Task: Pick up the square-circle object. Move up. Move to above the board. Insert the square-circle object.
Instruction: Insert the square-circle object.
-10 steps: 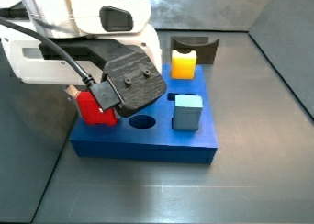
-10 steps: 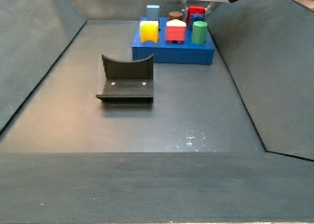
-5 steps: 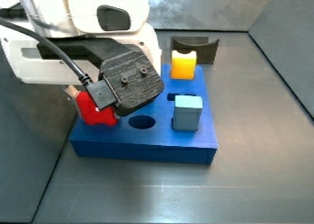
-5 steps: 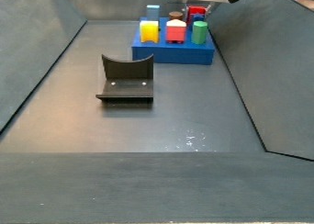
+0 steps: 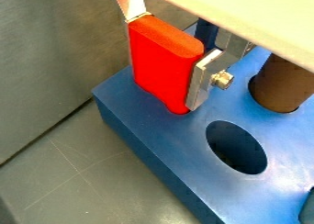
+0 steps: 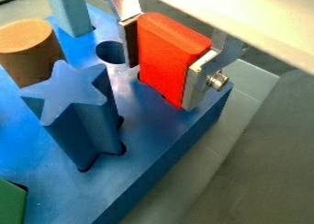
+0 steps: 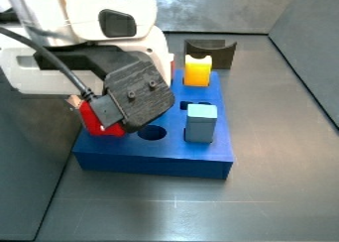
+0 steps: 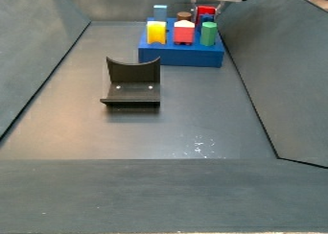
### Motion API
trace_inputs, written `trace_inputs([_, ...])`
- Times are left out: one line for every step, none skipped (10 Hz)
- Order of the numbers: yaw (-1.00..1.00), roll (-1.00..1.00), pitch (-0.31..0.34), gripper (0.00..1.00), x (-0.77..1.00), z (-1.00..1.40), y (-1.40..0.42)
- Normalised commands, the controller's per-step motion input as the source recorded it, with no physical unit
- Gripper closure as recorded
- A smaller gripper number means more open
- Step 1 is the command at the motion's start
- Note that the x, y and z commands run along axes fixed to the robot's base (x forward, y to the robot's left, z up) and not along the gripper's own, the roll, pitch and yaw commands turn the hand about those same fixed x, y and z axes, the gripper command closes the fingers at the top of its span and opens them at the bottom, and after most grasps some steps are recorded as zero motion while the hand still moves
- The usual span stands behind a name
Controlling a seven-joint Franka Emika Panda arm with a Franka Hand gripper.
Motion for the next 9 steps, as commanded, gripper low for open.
trace_inputs([0.00,0.16,-0.131,1.00,0.00,-0.19,-0.07])
trace_inputs([0.00,0.16,-0.097,1.00,0.01,-0.24,-0.05])
trace_inputs([0.03,0.26,-0.237,1.00,0.00,-0.50,-0.03])
trace_inputs([0.05,0.26,-0.243,1.00,0.00,-0.51,-0.01])
trace_inputs([0.09,0.22,-0.186,1.00,0.00,-0.64,0.00])
trace_inputs([0.06,0.17,-0.170,1.00,0.07,-0.73,0.00])
trace_inputs([0.00,0.00,-0.159,1.00,0.00,-0.14,0.00])
trace_inputs([0.00,0.00,-0.019,1.00,0.00,0.00,0.00])
trace_inputs([0.00,0.00,-0.047,1.00,0.00,-0.05,0.00])
